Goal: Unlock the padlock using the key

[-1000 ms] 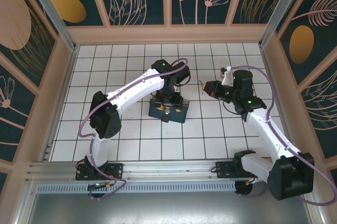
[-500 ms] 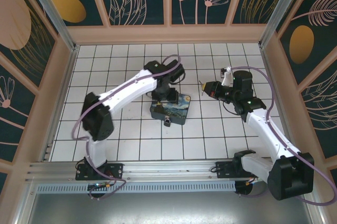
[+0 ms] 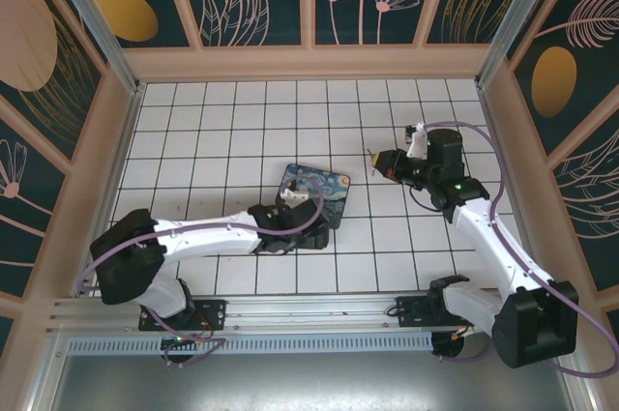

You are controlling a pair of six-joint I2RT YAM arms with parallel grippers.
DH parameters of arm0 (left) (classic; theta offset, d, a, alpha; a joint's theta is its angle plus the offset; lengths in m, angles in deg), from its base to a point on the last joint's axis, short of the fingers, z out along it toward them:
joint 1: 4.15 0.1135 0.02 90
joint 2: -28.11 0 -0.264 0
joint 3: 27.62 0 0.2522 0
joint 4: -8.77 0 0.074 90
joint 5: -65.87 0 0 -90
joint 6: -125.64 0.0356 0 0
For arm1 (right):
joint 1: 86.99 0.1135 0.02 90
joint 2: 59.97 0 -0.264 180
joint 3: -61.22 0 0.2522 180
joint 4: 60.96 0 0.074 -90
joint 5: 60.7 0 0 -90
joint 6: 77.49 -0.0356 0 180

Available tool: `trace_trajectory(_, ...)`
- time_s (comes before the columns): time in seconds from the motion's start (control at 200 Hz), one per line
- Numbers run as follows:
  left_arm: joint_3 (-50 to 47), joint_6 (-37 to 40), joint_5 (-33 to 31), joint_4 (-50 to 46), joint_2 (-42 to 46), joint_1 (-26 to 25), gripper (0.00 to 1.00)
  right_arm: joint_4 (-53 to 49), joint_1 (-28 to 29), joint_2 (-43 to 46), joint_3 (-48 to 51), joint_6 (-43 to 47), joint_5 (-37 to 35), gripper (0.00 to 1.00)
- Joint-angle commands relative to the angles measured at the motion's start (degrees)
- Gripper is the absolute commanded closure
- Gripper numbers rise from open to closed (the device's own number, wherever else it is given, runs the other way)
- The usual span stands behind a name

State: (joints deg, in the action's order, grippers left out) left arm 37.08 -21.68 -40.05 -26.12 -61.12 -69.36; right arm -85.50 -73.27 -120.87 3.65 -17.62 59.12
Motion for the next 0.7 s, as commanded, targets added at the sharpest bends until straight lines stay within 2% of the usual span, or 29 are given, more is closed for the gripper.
trace_trajectory(0.0, -3.16, -3.18, -9.47, 12.61, -1.99, -2.89, 0.14, 0.13, 0.76, 1.08, -0.93, 0.17, -2.00, 1.00)
trace_trajectory(0.09, -5.32, -3.53, -12.54, 15.58, -4.11, -3.42, 0.25, 0.35, 1.15, 0.55, -0.96, 0.14, -2.57, 1.00)
trace_trajectory(0.165, -6.58, -4.37, -14.89, 16.08, -4.33, -3.60, 0.31, -0.17, 1.62, 0.19, -1.57, 0.50, -2.97, 1.00)
trace_trajectory(0.295, -8.74, -5.80, -16.29, 15.92, -3.37, -3.53, 0.32, -1.00, 1.83, 0.28, -2.23, 1.04, -3.71, 1.00)
trace_trajectory(0.395, -9.98, -4.08, -14.96, 19.25, -4.41, -3.56, 0.39, -0.07, 1.98, 0.39, -1.71, 0.49, -3.63, 1.00)
trace_trajectory(0.495, -8.14, -2.64, -13.64, 19.50, -7.16, -3.69, 0.41, 0.32, 2.16, 0.04, -1.58, 0.25, -3.48, 1.00)
trace_trajectory(0.621, -7.27, -2.22, -14.72, 18.73, -8.15, -3.66, 0.48, 0.28, 2.41, 0.38, -1.71, 0.25, -3.63, 1.00)
trace_trajectory(0.696, -6.79, -1.30, -14.58, 18.90, -8.60, -3.70, 0.48, 0.30, 2.53, 0.55, -1.75, 0.13, -3.63, 1.00)
